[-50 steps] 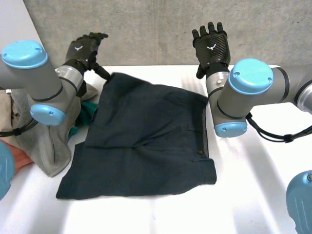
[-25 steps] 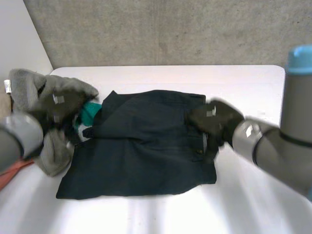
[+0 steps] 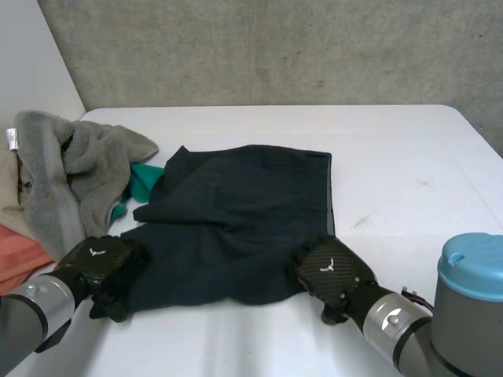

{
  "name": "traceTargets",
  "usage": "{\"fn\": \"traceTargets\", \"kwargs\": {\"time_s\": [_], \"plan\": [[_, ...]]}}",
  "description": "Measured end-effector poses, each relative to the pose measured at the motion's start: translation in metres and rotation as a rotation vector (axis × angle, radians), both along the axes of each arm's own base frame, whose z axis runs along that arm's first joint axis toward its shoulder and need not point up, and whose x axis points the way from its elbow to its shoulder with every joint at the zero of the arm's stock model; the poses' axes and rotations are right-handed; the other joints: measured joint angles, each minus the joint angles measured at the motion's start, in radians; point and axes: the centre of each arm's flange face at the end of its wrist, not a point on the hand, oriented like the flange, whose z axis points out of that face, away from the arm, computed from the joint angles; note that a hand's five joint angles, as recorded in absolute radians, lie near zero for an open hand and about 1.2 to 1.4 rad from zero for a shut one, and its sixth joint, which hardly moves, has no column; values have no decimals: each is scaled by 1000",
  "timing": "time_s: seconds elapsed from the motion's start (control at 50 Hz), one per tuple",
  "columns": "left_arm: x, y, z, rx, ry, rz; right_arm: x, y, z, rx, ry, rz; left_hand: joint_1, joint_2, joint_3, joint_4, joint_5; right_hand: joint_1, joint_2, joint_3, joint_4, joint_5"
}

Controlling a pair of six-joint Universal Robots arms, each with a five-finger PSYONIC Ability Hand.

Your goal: Fold the laundry.

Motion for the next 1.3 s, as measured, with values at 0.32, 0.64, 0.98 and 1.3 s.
{"fn": "traceTargets", "kwargs": {"time_s": [0.32, 0.64, 0.98, 1.3], "plan": [[-8, 12, 8, -91, -18, -17, 21, -19, -7, -136, -64, -1, 30, 36, 39, 44, 53, 7, 14, 12, 15, 45], [-8, 6, -7, -151, -102, -34, 34, -37, -17, -196, -52, -10, 284, 278, 281, 289, 289, 7, 47, 55, 56, 80], [-11, 36, 32, -297, -22, -42, 43, -45, -22, -228, -24, -29, 317, 316, 319, 327, 326, 59, 54, 60, 60, 87], [-12, 12, -13, -129, -90, -51, 43, -44, -22, -225, -22, -49, 157, 178, 182, 181, 180, 54, 53, 57, 58, 79]]}}
